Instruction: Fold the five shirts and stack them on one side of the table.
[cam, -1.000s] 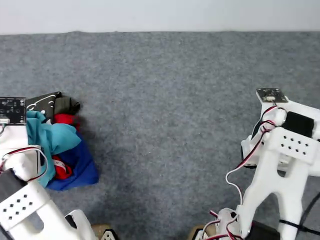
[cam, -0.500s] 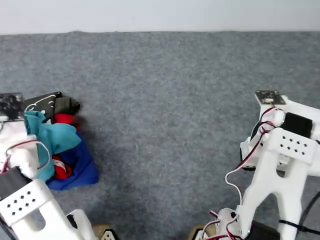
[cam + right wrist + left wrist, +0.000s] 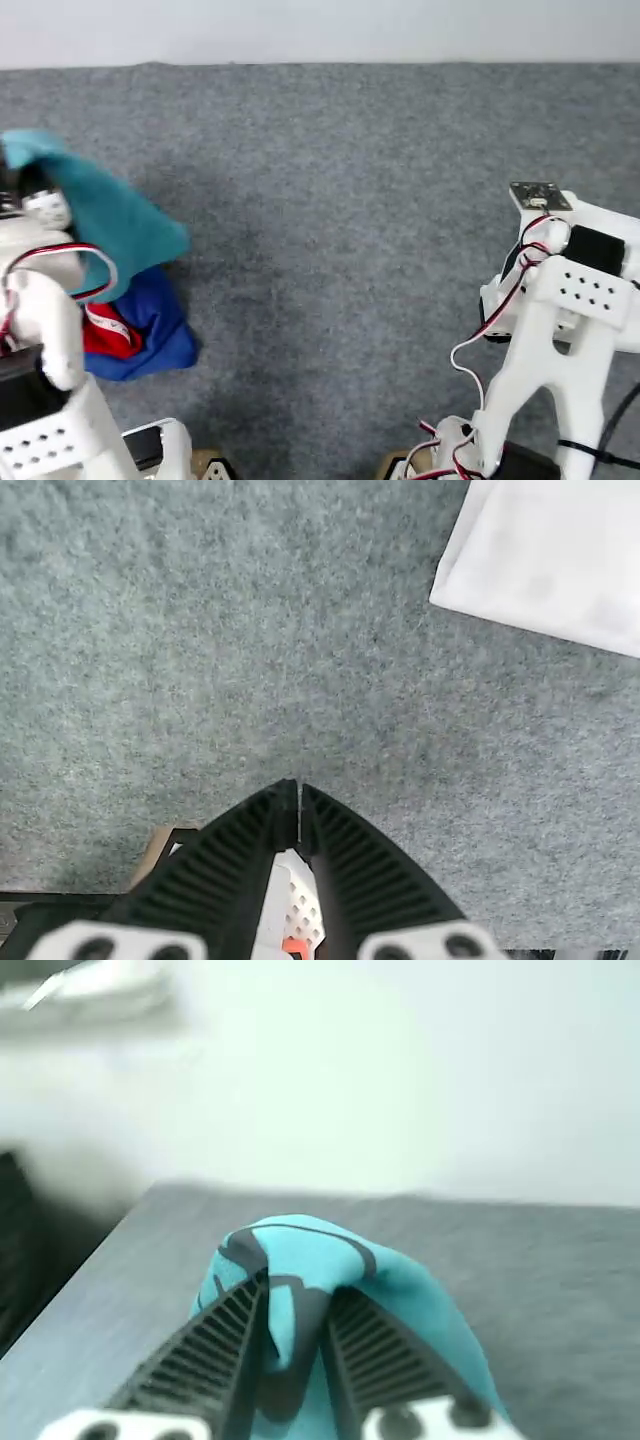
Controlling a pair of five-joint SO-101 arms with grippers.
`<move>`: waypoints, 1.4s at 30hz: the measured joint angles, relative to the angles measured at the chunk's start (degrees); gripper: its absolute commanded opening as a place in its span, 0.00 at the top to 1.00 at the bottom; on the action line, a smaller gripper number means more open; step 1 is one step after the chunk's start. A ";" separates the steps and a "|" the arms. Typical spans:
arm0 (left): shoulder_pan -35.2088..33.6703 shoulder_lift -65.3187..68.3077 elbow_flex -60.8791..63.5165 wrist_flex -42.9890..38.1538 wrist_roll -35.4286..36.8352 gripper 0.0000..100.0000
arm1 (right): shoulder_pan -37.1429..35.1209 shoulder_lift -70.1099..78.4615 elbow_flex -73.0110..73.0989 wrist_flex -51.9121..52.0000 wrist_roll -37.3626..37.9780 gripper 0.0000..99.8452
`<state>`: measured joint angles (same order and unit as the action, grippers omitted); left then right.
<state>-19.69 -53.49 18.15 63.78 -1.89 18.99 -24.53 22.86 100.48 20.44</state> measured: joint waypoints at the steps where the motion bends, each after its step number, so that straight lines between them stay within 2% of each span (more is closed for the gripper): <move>1: 2.99 0.00 -0.44 0.00 0.00 0.99 | 0.00 0.00 0.00 0.00 0.00 0.99; 10: 33.23 0.97 0.09 0.00 0.09 0.99 | 0.00 0.00 0.00 0.00 0.00 0.99; 14: 39.56 4.13 4.22 0.00 0.09 0.99 | 0.00 0.00 0.00 0.00 0.00 0.99; 17: 39.12 7.38 9.58 0.00 0.09 0.98 | 0.00 0.00 0.00 0.00 0.00 0.99; 21: 34.55 13.10 18.81 -0.09 -5.10 0.98 | 0.00 0.00 0.00 0.00 0.00 0.99; 27: 24.79 21.45 26.46 -0.44 -14.07 0.80 | -1.41 0.00 0.00 0.00 -0.18 0.99; 33: 15.91 23.03 24.26 3.08 -15.82 0.78 | -9.93 0.00 0.00 0.00 -0.09 0.99; 37: 15.56 23.03 17.32 10.20 -15.91 0.78 | -14.42 0.00 0.00 0.00 -0.09 0.99; 42: 19.08 23.03 6.95 20.84 -15.91 0.78 | -14.86 0.00 0.00 0.00 -0.09 0.99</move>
<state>-0.62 -30.46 25.10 84.62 -17.80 4.13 -24.53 22.86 100.48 20.35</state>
